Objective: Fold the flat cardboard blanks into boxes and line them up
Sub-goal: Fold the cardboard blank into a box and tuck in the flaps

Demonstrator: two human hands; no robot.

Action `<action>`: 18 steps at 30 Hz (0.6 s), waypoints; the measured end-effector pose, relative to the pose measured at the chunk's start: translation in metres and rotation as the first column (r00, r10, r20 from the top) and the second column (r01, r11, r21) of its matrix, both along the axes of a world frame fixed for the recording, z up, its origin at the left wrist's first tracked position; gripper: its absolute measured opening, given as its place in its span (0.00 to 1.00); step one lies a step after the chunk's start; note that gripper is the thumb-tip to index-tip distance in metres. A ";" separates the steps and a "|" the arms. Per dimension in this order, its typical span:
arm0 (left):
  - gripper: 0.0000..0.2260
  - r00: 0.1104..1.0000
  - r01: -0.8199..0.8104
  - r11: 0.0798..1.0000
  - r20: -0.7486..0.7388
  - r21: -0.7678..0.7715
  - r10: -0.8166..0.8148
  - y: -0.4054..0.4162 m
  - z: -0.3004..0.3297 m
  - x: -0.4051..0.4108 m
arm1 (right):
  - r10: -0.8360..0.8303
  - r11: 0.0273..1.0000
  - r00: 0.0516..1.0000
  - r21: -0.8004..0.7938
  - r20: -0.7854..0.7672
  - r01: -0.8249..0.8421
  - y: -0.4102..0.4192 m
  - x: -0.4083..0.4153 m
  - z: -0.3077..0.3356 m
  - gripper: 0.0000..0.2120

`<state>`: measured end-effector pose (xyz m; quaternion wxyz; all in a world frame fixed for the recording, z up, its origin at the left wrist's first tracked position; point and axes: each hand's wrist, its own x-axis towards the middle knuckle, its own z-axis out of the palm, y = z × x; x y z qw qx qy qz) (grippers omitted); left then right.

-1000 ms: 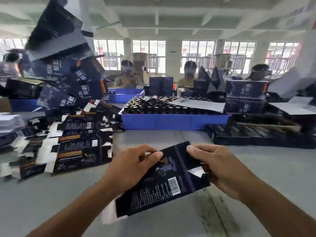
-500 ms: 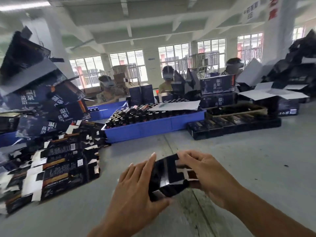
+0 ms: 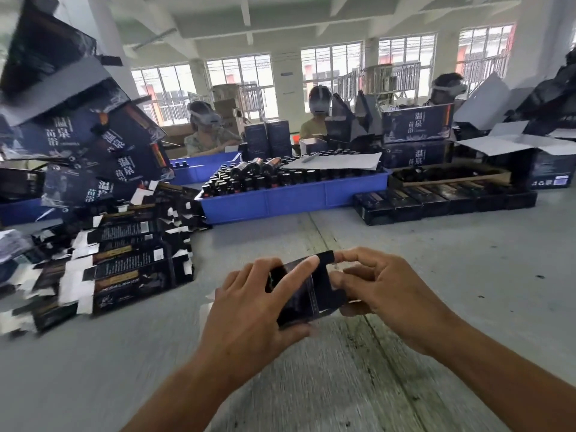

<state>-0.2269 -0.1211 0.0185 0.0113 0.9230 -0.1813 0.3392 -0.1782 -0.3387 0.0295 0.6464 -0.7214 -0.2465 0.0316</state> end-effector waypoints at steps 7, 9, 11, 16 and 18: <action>0.29 0.999 0.030 0.997 0.011 0.068 -0.031 -0.001 0.004 0.000 | -0.062 0.996 0.988 -0.061 0.142 0.071 0.005 -0.004 0.000 0.22; 0.27 0.999 0.053 0.999 -0.005 0.007 -0.052 -0.002 0.006 -0.002 | -0.073 0.993 0.979 -0.074 0.193 0.089 0.005 -0.006 0.000 0.24; 0.26 0.997 0.076 0.996 -0.009 -0.040 -0.077 -0.002 0.007 -0.004 | -0.082 0.992 0.969 -0.071 0.234 0.101 0.006 -0.007 0.001 0.26; 0.22 0.995 0.100 0.993 0.025 -0.063 -0.099 -0.002 0.012 -0.006 | -0.172 0.983 0.942 -0.018 0.287 0.185 0.008 -0.009 0.001 0.25; 0.21 0.994 0.100 0.994 0.042 -0.044 -0.098 -0.002 0.011 -0.006 | -0.209 0.974 0.926 -0.021 0.314 0.227 0.008 -0.011 0.000 0.25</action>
